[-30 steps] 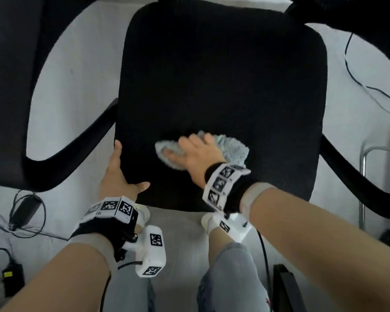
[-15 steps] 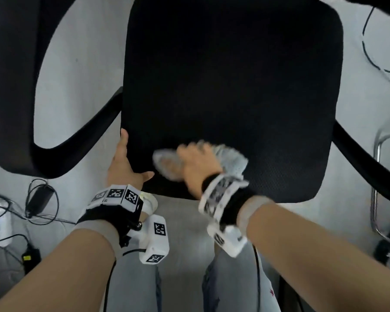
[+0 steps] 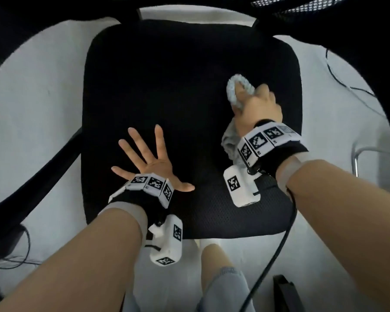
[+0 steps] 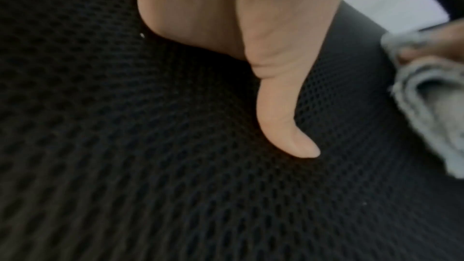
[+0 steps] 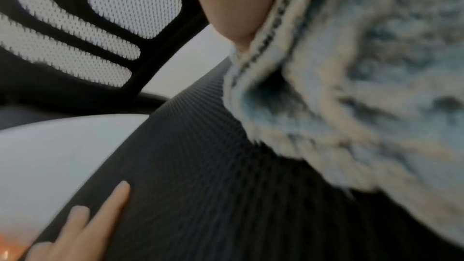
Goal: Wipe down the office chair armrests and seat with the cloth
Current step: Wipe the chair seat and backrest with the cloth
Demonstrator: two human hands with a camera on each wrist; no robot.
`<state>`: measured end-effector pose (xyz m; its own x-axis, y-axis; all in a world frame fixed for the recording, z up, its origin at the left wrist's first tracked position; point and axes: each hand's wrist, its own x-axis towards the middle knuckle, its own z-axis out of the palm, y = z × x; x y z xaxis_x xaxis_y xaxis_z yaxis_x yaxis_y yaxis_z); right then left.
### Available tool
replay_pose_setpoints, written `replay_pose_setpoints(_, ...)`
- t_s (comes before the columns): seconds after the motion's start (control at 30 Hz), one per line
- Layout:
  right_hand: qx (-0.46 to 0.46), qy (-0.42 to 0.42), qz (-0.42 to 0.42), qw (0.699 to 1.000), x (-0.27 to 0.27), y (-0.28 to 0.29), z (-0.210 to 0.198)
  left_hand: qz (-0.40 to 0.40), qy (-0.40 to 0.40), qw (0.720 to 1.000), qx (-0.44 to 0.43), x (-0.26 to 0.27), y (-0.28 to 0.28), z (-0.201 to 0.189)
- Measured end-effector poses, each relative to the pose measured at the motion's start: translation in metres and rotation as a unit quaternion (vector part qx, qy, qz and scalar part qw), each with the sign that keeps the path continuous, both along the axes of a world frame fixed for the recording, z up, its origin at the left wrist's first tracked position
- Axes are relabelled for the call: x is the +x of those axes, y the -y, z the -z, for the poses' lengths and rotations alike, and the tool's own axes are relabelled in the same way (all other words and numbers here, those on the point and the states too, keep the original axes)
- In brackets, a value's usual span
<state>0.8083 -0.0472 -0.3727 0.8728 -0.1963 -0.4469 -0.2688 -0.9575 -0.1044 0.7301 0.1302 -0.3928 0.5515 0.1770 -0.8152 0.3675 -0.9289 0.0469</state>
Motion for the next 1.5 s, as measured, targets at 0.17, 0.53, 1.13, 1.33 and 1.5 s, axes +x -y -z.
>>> replay_pose_setpoints(0.17, -0.033, 0.045, 0.044, 0.997, 0.06, -0.005, 0.01, 0.015, -0.06, 0.998, 0.001, 0.01, 0.0, 0.001)
replay_pose_setpoints(0.53, -0.066, 0.027, -0.017, 0.997, 0.019, -0.023, 0.01, 0.01, -0.072, 0.997, 0.009, 0.014, 0.002, -0.005)
replay_pose_setpoints(1.13, -0.046, -0.024, 0.018, 0.998, -0.033, -0.042, 0.007, 0.0, -0.078, 0.996, 0.041, 0.013, 0.004, 0.001)
replay_pose_setpoints(1.33, -0.032, 0.005, 0.02, 0.999, 0.016, -0.02, 0.011, 0.007, -0.074, 0.997, 0.001, 0.014, 0.001, 0.0)
replay_pose_setpoints(1.5, -0.001, 0.016, 0.086, 0.996, -0.038, -0.024, 0.008, 0.013, -0.05, 0.998, 0.022, 0.011, 0.003, -0.002)
